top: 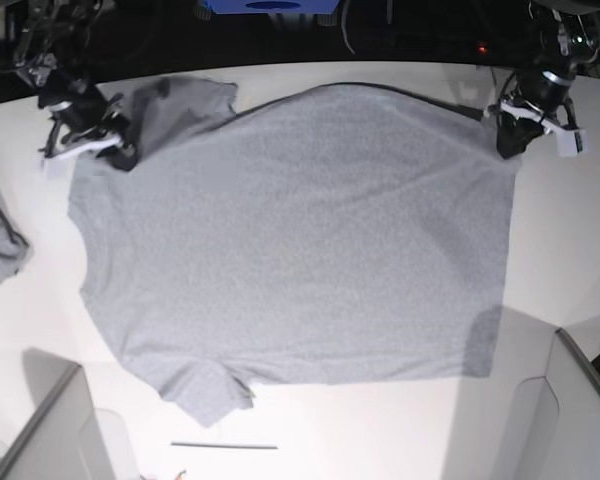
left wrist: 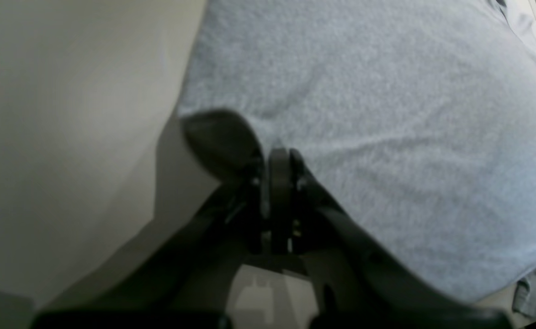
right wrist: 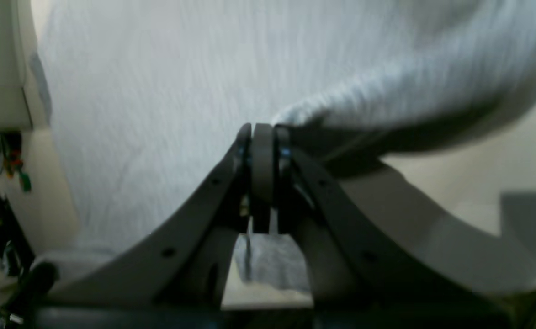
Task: Fold the T-shirt properly
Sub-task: 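Close both grippers on the shoulder corners of the grey shirt, then lift the shoulder edge with both grippers and pull it toward the robot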
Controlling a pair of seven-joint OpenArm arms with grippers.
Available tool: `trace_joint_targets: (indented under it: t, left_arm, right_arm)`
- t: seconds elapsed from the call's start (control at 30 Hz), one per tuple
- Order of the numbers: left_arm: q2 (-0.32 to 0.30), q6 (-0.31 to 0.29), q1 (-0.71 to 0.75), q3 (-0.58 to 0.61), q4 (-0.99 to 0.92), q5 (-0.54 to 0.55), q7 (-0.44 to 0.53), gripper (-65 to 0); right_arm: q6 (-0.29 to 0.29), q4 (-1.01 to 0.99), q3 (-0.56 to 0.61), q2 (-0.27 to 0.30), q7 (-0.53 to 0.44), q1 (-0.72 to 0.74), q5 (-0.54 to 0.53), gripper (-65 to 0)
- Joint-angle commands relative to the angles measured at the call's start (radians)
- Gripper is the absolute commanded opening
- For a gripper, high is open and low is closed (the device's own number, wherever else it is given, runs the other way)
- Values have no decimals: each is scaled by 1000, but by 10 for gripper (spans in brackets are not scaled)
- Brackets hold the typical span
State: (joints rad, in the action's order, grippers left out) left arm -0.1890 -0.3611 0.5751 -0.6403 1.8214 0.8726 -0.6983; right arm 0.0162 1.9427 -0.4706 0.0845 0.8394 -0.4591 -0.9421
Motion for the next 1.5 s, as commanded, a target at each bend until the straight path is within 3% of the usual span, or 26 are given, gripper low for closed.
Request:
trace_joint_targets:
  t: [0.0, 0.13, 0.3, 0.43, 0.77, 0.97, 1.07, 1.27, 1.47]
  left_arm:
    - [-14, -2, -7, -28, 15, 15, 10, -650]
    - [-14, 1, -56, -63, 15, 13, -41, -650]
    - [-17, 72, -100, -74, 15, 13, -71, -650]
    - [-17, 72, -137, -71, 13, 13, -97, -650]
    - [-19, 73, -182, -71, 8, 4, -114, -650]
    - [-17, 73, -229, 12, -19, -204, -114, -650]
    - [-17, 73, -247, 55, -22, -257, -114, -650]
    - [-17, 73, -295, 61, -21, -260, -116, -650]
    - [-17, 73, -363, 60, -22, -263, -220, -650]
  right_arm:
    - [-5, 14, -3, 7, -1, 7, -18, -650]
    - [-5, 11, -61, -1, 71, 62, -18, -650]
    - [-5, 8, -139, -4, 183, 159, -18, -650]
    - [-5, -42, -150, 1, 219, 222, -16, -650]
    - [-5, -180, -150, 7, 212, 293, -15, -650]
    - [-5, -187, -141, 19, 217, 346, -15, -650]
    - [-5, -237, -139, 28, 219, 375, -13, -650]
    - [-5, -377, -93, 84, 219, 435, -13, -650]
    - [-5, -449, -3, 119, 189, 483, -13, -650]
